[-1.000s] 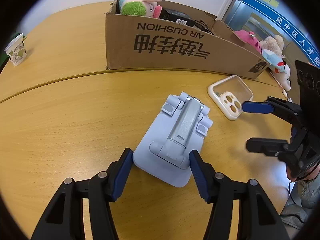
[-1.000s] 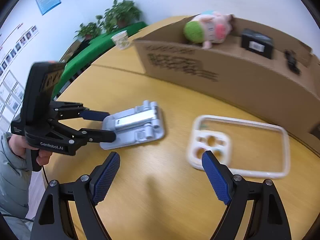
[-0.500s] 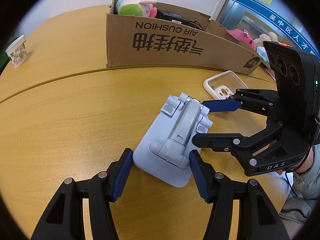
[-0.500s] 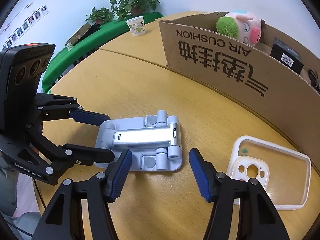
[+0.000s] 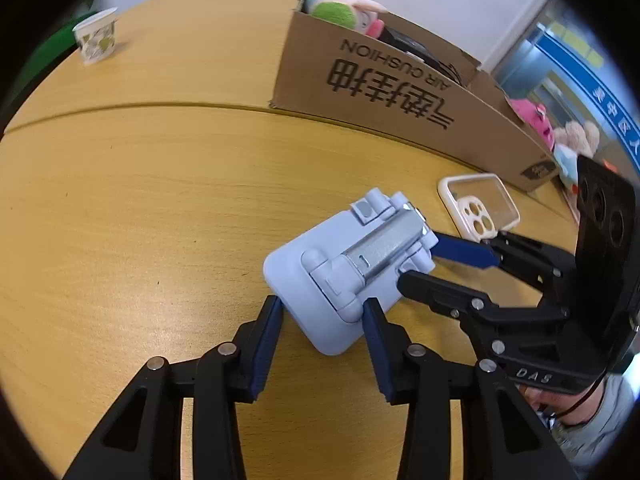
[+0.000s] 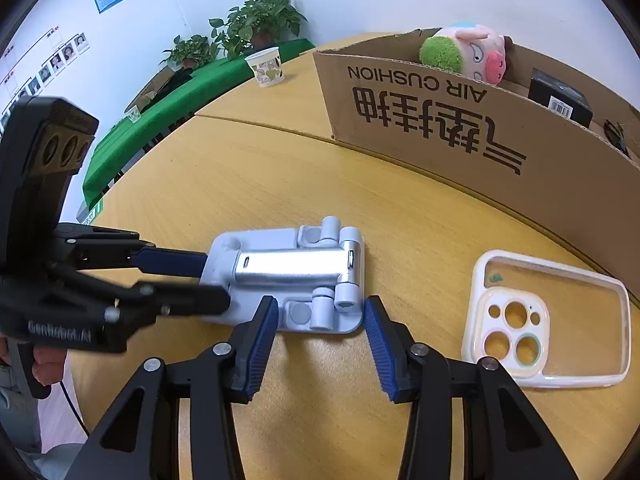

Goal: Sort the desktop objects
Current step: 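Grasp the grey phone stand with the left gripper, then carry the phone stand with the left gripper and release it into the box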

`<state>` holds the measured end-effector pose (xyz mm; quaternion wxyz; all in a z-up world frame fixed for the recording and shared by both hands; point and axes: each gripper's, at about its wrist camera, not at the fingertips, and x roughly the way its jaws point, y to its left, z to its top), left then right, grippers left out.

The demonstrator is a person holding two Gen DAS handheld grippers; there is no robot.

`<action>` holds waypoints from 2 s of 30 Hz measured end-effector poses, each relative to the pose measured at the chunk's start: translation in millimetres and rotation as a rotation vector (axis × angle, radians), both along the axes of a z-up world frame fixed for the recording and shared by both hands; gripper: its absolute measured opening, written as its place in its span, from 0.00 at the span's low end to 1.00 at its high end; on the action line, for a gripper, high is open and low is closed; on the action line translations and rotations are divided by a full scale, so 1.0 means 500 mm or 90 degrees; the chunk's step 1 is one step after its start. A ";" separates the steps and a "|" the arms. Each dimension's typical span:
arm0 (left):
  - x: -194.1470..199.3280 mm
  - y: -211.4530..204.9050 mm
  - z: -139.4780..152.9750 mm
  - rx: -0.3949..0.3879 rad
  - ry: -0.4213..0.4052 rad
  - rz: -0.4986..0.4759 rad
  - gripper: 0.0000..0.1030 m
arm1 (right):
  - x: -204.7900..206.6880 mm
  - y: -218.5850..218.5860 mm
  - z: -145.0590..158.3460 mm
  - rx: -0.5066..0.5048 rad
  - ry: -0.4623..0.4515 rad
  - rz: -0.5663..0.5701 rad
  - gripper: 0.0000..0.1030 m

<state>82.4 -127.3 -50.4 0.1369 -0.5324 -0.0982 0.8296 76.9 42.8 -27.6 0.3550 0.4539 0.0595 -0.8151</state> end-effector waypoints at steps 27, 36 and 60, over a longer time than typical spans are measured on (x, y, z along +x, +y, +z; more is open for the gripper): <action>-0.113 0.124 0.228 -0.023 0.218 -0.059 0.33 | -0.043 0.125 0.170 -0.078 0.106 -0.119 0.41; -0.182 0.160 0.266 -0.012 0.238 -0.095 0.33 | -0.101 0.169 0.214 -0.116 0.118 -0.178 0.42; -0.444 0.145 0.114 -0.025 0.056 -0.059 0.32 | -0.409 0.115 0.095 -0.051 -0.051 -0.196 0.47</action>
